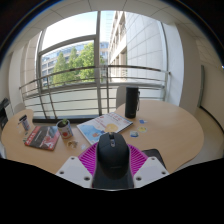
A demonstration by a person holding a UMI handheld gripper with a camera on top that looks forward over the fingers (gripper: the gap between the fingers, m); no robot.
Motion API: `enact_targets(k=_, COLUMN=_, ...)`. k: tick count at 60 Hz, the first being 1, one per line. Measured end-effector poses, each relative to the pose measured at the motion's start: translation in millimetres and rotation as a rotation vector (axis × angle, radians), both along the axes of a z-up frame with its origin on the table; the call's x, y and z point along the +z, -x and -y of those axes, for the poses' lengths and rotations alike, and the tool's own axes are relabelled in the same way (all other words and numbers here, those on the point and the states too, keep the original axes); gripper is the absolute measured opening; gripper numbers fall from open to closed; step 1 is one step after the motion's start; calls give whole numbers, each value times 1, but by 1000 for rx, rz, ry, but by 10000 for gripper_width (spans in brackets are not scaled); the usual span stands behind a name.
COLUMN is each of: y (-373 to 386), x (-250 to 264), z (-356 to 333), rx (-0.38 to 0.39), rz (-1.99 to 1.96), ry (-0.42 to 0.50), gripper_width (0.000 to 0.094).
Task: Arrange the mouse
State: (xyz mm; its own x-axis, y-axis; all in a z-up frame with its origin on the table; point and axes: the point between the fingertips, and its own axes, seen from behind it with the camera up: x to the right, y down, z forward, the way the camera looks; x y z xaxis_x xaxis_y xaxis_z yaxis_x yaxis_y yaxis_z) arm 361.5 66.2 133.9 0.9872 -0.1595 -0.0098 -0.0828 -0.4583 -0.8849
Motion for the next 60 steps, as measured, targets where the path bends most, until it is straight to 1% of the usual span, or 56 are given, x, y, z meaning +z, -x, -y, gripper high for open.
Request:
enact_targets(k=5, y=-40, x=-61, z=13, rx=-11, rz=2, ry=115, gripper_width=395)
enact_targets(k=9, y=-59, x=-102, z=20, rx=-23, rz=2, ry=170, gripper_width=401)
enact_targets(k=12, y=-68, x=-116, z=26, rx=-31, rz=0, ry=186, gripper_width=421)
enact_targets(k=15, y=-69, x=-128, z=30, rx=-14, rz=-10, ry=205, gripper_width=474)
enact_targets(k=19, y=-65, x=-140, z=34, rx=10, rz=-45, ry=234, gripper_width=517)
enact_targets(k=22, y=-63, x=-144, z=36, rx=26, rz=-56, ry=238, gripper_width=564)
enact_targets(k=23, y=-63, x=-143, z=37, rx=31, rz=-53, ry=234, gripper_width=583)
enact_targets(k=25, y=-66, x=-140, z=38, rx=31, rz=-40, ry=231, gripper_width=651)
enact_targets(k=28, y=-65, x=-128, z=44, rx=37, rz=-25, ry=227, gripper_width=824)
enact_targets(k=29, y=-64, x=-124, z=46, rx=40, rz=-23, ry=221, gripper_width=859)
enact_targets(k=31, y=-62, x=-115, z=49, rx=45, rz=-18, ry=207, gripper_width=825)
enact_targets(k=35, y=-59, x=-91, z=62, rx=48, rz=-3, ry=192, gripper_width=856)
enact_targets(k=42, y=-54, x=-44, z=97, rx=39, rz=36, ry=153, gripper_width=838)
enact_targets(k=51, y=-40, x=21, z=161, rx=17, rz=77, ry=89, gripper_width=842)
enact_targets(k=60, y=-22, x=68, z=230, rx=1, rz=103, ry=50, gripper_width=844)
